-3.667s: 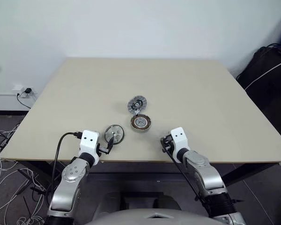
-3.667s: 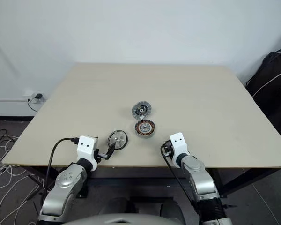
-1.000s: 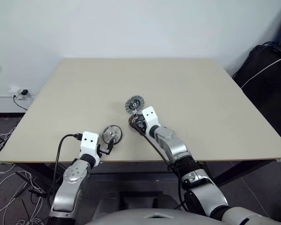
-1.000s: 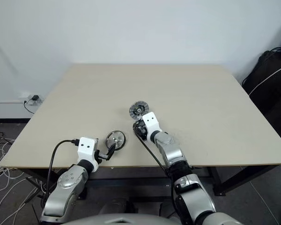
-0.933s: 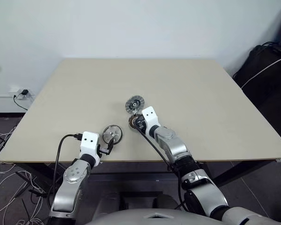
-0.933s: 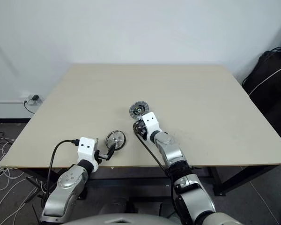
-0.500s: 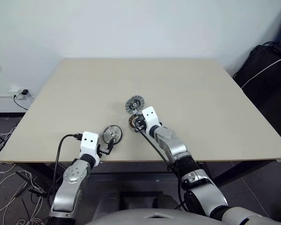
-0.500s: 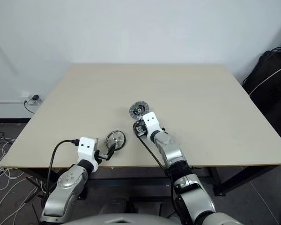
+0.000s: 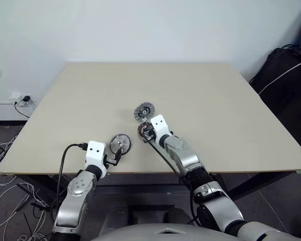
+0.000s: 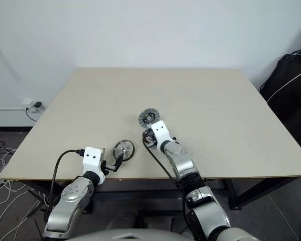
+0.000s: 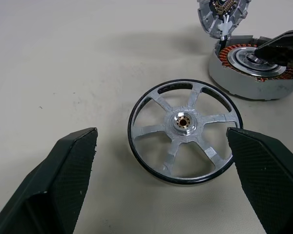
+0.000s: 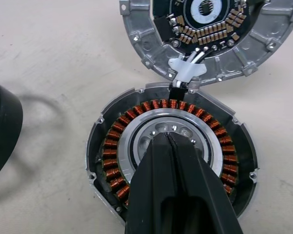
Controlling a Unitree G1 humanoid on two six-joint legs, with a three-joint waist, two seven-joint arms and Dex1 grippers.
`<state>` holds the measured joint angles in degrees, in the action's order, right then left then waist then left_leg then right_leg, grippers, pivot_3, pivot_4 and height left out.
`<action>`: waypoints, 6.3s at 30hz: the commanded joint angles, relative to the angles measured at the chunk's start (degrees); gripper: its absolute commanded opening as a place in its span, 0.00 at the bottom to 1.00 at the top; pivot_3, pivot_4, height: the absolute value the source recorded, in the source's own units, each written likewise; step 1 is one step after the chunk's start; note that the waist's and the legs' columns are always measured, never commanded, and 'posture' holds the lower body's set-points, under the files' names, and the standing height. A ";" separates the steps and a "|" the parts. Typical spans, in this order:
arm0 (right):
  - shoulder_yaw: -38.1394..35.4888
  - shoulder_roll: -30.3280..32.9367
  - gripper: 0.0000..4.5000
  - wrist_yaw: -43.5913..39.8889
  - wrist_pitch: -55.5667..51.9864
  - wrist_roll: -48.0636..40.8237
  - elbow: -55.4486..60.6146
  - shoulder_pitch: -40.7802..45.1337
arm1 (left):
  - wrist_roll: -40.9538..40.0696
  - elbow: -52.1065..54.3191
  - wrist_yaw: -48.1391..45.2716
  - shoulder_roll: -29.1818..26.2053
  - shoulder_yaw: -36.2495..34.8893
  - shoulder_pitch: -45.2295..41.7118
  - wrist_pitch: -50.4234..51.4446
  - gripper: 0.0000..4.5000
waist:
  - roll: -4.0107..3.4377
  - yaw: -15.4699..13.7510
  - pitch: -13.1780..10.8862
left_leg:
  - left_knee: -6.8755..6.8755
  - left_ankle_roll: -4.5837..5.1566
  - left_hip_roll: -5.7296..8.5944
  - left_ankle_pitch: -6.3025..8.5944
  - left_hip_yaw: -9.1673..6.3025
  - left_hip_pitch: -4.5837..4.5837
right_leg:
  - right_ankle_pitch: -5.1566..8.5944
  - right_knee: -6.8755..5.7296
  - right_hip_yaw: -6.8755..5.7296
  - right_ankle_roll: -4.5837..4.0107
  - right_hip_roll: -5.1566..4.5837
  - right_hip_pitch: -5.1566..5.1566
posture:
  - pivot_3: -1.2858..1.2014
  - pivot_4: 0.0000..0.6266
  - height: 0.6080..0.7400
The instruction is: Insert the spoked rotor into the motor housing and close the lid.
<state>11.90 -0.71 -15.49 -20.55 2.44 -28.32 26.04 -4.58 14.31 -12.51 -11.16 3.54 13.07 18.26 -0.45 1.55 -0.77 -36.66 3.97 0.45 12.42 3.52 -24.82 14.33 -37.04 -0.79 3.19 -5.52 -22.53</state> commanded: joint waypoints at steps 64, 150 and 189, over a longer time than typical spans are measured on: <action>0.23 -0.13 0.01 3.82 3.51 5.11 -2.73 3.11 | -0.19 1.44 0.54 1.49 -0.77 1.02 -1.17 1.00 | 0.00 0.09 0.00 | 0.22 -0.11 0.01 -0.07 0.00 0.07 | 0.03 0.03 0.00 -0.06 0.02 -0.03 | 0.52 0.00 1.00; -1.20 10.86 0.01 -5.91 -5.13 -3.32 38.63 -18.80 | -28.10 -10.49 7.56 19.04 -15.56 -15.53 19.86 1.00 | 0.32 -0.96 -0.11 | -0.40 0.10 0.01 0.01 -0.12 -0.13 | -0.07 0.10 -0.10 0.11 0.01 0.14 | 0.52 0.00 1.00; -0.99 14.05 0.00 -7.68 -6.96 -5.75 44.12 -21.70 | -58.03 -17.37 0.13 23.05 -13.35 -21.75 15.34 0.10 | 0.46 -1.23 -0.09 | -0.44 0.10 0.03 0.02 -0.13 -0.30 | -0.11 0.20 -0.18 0.01 -0.01 0.07 | 0.52 0.00 1.00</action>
<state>11.97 13.16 -22.70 -27.67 -2.40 13.42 4.00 -61.41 -2.58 -10.77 3.92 -11.47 -5.52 33.65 0.01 0.32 -0.86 -37.11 4.07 0.48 12.43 3.39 -25.11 14.22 -36.85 -0.98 3.20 -5.51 -22.45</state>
